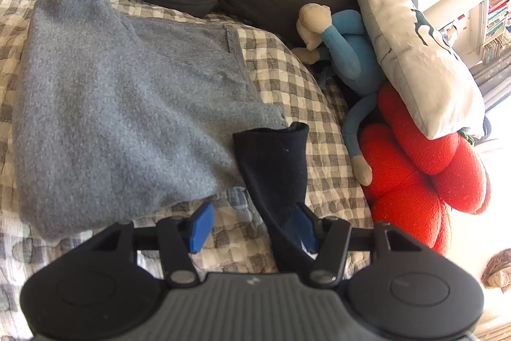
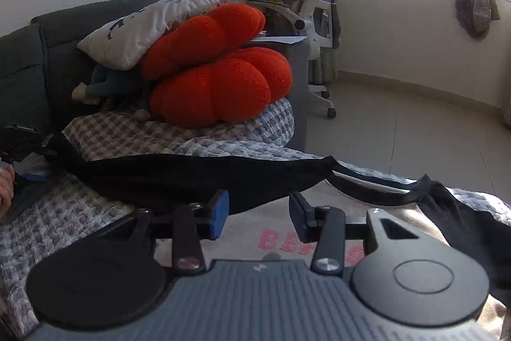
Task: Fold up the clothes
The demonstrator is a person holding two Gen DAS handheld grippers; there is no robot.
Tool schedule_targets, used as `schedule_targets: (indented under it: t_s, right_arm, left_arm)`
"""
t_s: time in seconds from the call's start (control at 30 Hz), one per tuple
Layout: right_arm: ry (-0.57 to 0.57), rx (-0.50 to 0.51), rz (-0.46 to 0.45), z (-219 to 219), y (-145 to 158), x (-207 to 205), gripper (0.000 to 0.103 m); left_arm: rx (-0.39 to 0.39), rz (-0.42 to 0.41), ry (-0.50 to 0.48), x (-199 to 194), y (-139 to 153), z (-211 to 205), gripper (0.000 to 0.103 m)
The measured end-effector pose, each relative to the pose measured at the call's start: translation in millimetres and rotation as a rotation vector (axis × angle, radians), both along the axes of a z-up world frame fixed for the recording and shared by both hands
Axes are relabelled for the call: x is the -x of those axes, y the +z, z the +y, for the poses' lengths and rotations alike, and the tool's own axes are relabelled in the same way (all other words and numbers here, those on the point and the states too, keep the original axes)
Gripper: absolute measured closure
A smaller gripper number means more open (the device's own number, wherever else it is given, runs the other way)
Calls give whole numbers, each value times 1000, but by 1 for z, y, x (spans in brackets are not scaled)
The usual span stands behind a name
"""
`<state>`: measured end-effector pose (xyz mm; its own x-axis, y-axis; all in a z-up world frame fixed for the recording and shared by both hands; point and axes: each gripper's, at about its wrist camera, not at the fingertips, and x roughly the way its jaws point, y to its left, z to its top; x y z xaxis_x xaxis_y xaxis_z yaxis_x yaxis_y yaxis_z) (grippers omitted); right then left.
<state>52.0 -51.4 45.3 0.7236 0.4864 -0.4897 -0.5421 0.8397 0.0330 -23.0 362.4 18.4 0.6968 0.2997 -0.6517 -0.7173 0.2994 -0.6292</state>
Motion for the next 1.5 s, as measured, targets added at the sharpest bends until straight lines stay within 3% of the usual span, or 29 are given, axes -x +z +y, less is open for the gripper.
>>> schedule_targets:
  t_s: [0.17, 0.27, 0.43, 0.47, 0.5, 0.53, 0.67, 0.8, 0.9, 0.97, 1.1, 1.23, 1.3, 1.37, 1.5]
  right_arm:
    - [319, 173, -64, 144, 0, -12, 54]
    - [475, 264, -86, 210, -13, -14, 54]
    - [590, 358, -80, 273, -37, -23, 54]
    - [594, 378, -76, 281, -41, -26, 64]
    - [585, 387, -68, 287, -43, -30, 77]
    - [577, 373, -67, 288, -39, -33, 99]
    - [559, 174, -97, 276, -4, -38, 99]
    - [386, 86, -86, 275, 9, -70, 99]
    - [205, 123, -30, 290, -5, -98, 98]
    - [85, 163, 56, 294, -17, -118, 87]
    - [-106, 175, 151, 276, -30, -140, 87]
    - [15, 81, 194, 247, -28, -122, 87]
    - [137, -10, 345, 238, -33, -114, 86]
    - [177, -112, 514, 233, -46, -111, 86]
    - [144, -247, 629, 237, -64, -111, 86]
  left_arm:
    - [-59, -38, 38, 12, 11, 10, 46]
    - [-45, -54, 60, 21, 12, 17, 46]
    - [-41, -62, 86, 28, 12, 28, 46]
    - [-29, -68, 96, 30, 11, 30, 46]
    - [-14, -75, 106, 33, 10, 33, 46]
    - [-1, -82, 117, 35, 9, 35, 46]
    - [9, -96, 161, 42, 11, 35, 46]
    - [-11, -88, 167, 41, 14, 33, 46]
    - [-12, -82, 167, 39, 13, 33, 46]
    - [-18, -80, 163, 39, 13, 33, 46]
    - [-29, -82, 156, 40, 15, 33, 45]
    - [-32, -78, 131, 33, 14, 31, 45]
    - [-39, -75, 101, 27, 15, 28, 45]
    - [-55, -70, 62, 21, 17, 24, 45]
    - [-101, -53, -13, 13, 21, 18, 43]
